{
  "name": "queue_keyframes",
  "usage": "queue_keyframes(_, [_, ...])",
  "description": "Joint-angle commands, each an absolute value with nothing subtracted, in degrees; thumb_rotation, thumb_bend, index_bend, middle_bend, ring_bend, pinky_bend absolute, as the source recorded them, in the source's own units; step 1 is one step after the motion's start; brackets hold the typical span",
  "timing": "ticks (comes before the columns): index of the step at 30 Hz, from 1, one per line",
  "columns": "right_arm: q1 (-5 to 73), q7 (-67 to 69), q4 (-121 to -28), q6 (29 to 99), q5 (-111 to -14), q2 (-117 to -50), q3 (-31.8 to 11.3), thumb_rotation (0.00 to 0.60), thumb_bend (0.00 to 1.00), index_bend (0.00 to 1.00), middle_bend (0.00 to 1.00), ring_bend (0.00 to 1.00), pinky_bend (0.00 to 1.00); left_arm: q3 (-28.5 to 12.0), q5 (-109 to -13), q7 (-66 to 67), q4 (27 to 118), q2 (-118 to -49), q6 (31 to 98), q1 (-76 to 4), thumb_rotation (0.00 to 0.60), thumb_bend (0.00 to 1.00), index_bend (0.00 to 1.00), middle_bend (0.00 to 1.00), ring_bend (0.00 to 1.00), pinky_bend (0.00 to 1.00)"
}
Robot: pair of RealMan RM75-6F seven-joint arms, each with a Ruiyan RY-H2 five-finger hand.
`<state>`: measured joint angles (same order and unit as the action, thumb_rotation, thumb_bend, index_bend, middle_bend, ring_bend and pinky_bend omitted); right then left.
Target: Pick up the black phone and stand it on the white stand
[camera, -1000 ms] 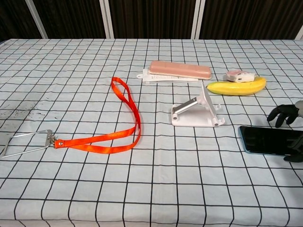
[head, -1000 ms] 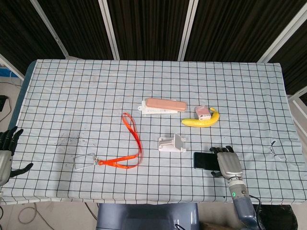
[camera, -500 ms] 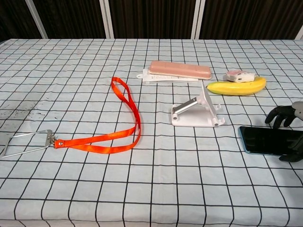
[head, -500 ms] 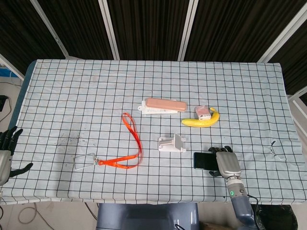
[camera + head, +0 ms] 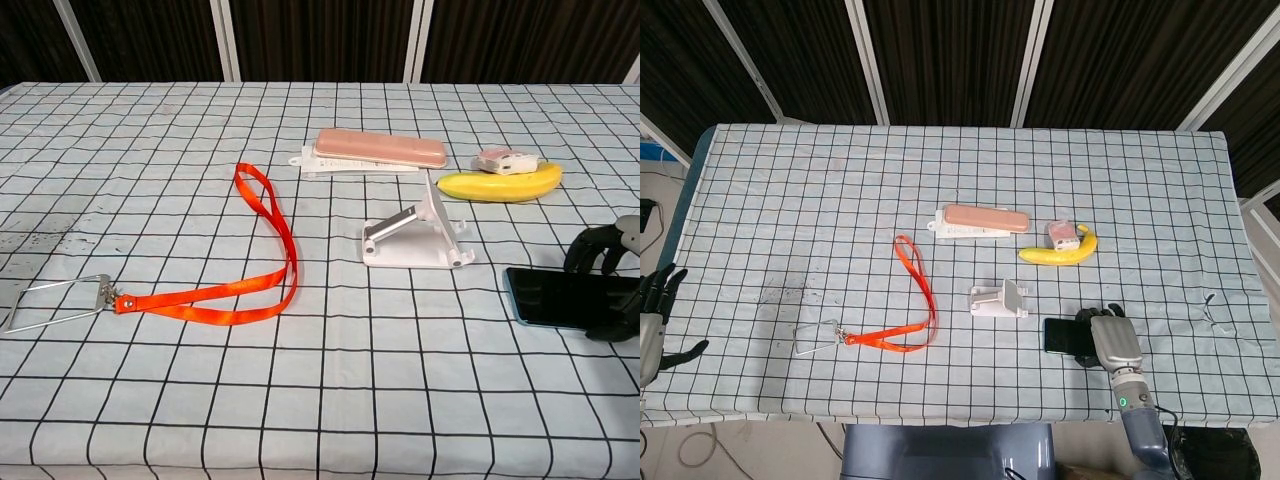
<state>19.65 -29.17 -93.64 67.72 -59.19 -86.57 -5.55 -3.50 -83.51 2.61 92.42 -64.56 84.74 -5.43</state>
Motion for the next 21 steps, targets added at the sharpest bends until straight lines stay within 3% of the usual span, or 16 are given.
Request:
queue_keyframes(1, [19.7,-29.1,-93.6,67.8,-59.3,-86.5,-5.4,0.600,0.26,0.43,0.46,0.38,0.17,-3.5,-83.5,2.6,92.4,-64.6,84.7,-5.4,0.600,0.00,0.00,0.00,0.00,0.00])
queue_keyframes(7, [19.6,-28.7,-93.2,68.0,-59.7,-86.5,-5.0,0.600,0.32,0.49,0.52,0.43,0.19,-3.5,-83.5,2.5,92.5,-64.5,84.8,-5.4,0.600,0.00,0.00,0.00,0.00,0.00])
queue_keyframes(15, [19.5,-27.6,-93.2,68.0,-60.8,-86.1,-4.5,0.600,0.37,0.55,0.57,0.49,0.35,-3.5,-83.5,2.5,92.5,-64.5,84.7,-5.4,0.600,0.00,0.00,0.00,0.00,0.00])
queue_keyframes(21, [19.5,-25.8,-93.9,68.3,-63.2,-85.4,-4.3,0.600,0.39,0.56,0.58,0.50,0.39,-3.5,-83.3,2.4,92.6,-64.5,84.6,-5.4,0.600,0.00,0.00,0.00,0.00,0.00])
